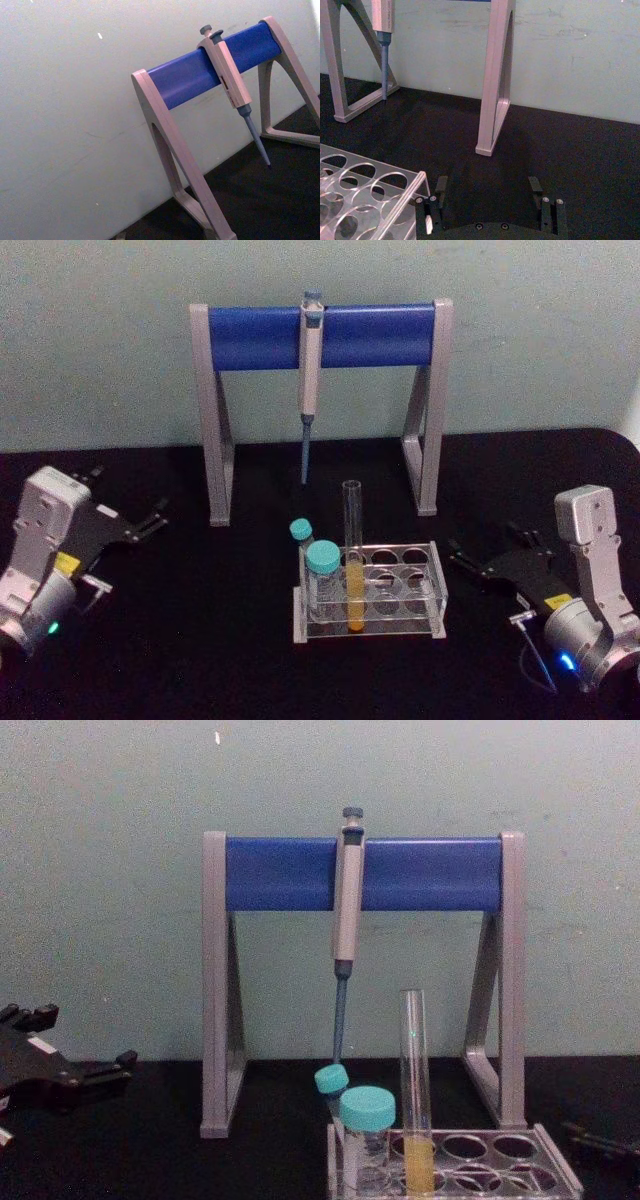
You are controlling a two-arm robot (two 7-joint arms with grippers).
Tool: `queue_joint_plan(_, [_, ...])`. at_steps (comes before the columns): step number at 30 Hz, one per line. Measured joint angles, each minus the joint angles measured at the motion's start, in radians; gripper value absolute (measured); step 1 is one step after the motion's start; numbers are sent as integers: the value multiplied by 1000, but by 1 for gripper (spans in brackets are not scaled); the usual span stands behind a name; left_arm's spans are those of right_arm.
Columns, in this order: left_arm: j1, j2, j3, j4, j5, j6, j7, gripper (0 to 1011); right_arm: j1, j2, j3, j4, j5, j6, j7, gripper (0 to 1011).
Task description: Pick up the test tube from the test tube rack, shake it, then place it back into the test tube rack.
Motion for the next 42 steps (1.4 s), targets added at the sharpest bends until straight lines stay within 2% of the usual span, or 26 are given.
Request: queue_joint_plan(42, [0, 0, 0, 0, 0, 0, 0, 1001, 0, 0, 0, 0, 0, 0, 0, 1000])
